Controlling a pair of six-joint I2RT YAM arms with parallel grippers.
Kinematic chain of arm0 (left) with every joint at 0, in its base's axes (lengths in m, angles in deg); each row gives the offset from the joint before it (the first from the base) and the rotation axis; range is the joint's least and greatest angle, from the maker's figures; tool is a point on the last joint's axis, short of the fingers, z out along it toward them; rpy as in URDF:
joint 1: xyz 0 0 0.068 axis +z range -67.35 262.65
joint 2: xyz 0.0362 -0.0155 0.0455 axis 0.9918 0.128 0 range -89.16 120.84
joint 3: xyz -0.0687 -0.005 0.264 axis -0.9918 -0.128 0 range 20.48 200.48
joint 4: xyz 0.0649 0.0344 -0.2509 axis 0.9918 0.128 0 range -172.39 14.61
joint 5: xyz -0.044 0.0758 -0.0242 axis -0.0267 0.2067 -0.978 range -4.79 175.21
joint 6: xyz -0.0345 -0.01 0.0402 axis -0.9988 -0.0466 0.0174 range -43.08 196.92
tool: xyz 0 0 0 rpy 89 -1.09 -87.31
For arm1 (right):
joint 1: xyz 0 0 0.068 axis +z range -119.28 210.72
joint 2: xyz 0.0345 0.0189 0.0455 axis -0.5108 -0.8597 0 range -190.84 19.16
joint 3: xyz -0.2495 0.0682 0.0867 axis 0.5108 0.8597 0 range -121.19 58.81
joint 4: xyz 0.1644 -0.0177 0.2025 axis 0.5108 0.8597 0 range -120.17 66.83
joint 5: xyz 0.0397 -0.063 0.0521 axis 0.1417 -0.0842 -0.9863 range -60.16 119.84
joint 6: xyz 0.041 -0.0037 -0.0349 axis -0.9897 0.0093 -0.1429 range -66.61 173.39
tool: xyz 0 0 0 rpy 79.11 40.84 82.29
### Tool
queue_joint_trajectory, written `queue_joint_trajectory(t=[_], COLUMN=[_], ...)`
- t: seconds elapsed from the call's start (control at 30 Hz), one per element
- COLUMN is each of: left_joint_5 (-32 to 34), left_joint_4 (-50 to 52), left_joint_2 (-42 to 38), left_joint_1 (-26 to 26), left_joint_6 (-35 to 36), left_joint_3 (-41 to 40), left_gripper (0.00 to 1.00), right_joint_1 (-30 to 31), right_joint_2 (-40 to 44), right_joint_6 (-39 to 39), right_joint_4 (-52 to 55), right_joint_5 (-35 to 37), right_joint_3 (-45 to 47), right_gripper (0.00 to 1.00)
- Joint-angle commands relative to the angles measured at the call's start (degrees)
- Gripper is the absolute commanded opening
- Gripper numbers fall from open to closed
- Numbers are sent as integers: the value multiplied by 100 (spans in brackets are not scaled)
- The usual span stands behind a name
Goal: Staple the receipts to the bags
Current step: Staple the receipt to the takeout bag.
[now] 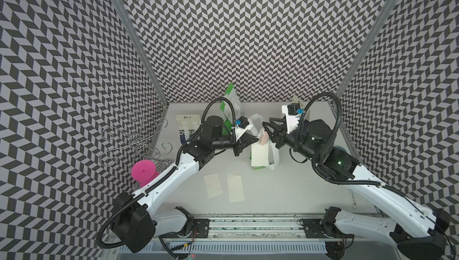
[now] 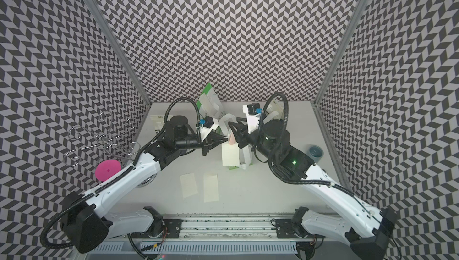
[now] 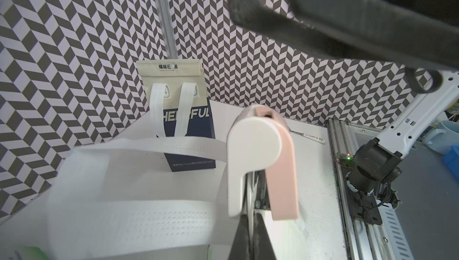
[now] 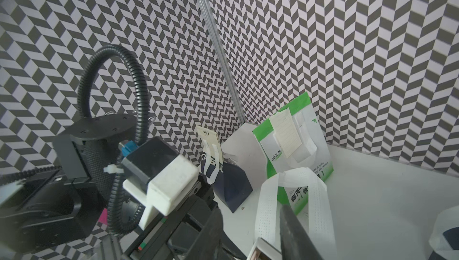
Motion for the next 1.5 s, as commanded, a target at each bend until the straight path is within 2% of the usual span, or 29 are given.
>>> queue_joint_trajectory(t=[0.0,0.2,0.47,0.53,0.63,0.7,0.8,0.97,1.13,1.47], left_joint_5=[-179,-261,-236,-288,-462,-638,-919,-1185,-1392,-1041], left_joint_4=[-56,-90,-20,69,451,697,1046,1445,1515,1913], left_joint_2=[-209,-249,-271,-266,-189,-138,-60,-94,-253,-771], left_joint_1=[-8,-7,-3,-3,-7,22,105,115,61,-300], left_joint_6=[137,149,195,271,524,694,920,1186,1132,1071], left_joint_3=[67,72,155,194,383,525,739,878,793,579], left_gripper=[0,0,0,0,0,0,0,0,0,0], right_joint_1=[-21,47,289,289,214,14,-230,-335,-335,-318], right_joint_2=[-132,-431,-476,-319,77,204,318,547,663,512], right_joint_6=[44,38,93,160,424,700,1017,1310,1695,2472], right_joint_4=[159,247,388,350,282,515,991,1491,1877,2523], right_joint_5=[-4,-289,-131,4,46,-401,-1125,-1896,-2367,-3030], right_joint_3=[-56,-27,57,75,-38,-256,-470,-323,-333,-659], right_gripper=[29,16,14,21,43,56,66,75,78,80])
